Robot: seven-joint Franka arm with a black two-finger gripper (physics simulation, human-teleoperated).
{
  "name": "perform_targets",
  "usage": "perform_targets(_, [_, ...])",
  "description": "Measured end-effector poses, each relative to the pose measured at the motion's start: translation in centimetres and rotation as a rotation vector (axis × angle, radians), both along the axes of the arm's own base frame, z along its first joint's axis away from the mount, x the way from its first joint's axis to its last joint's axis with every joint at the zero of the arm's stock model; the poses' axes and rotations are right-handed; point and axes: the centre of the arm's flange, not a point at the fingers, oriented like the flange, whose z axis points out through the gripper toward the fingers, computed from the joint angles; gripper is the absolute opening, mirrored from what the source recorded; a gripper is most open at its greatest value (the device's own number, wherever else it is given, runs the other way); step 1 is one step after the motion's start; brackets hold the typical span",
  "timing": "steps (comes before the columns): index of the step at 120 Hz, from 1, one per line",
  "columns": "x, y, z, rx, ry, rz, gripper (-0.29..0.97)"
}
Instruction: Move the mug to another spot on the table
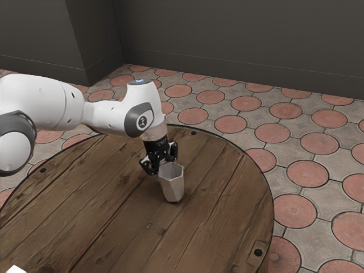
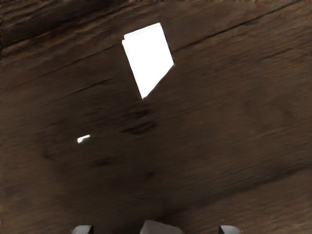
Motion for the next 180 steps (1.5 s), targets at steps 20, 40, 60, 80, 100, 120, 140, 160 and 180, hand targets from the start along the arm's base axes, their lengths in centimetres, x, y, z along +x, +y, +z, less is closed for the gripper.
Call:
perform_targets(20, [-0.1, -0.3, 0.4, -0.005, 0.002, 0.004, 0.15])
perform_targets(40, [-0.5, -0.6, 2.0, -0.044, -0.005, 0.006, 0.1])
perform_targets(60, [-2.7, 1.1, 4.2, -0.13, 0.011, 0.028, 0.01])
perform_targets(80, [-7.0, 3.6, 4.0, -0.199, 0.082, 0.057, -0.05])
perform_targets(100, [-11.0, 5.6, 3.8, -0.237, 0.122, 0.08, -0.07])
perform_targets(120, [-13.9, 7.1, 2.1, -0.237, 0.166, 0.097, -0.07])
perform_targets(140, [-16.2, 9.1, 0.7, -0.253, 0.185, 0.124, -0.07])
perform_targets(160, [-15.8, 10.3, 0.8, -0.266, 0.162, 0.126, -0.07])
perform_targets(180, [-15.8, 11.6, 0.2, -0.275, 0.16, 0.13, -0.07])
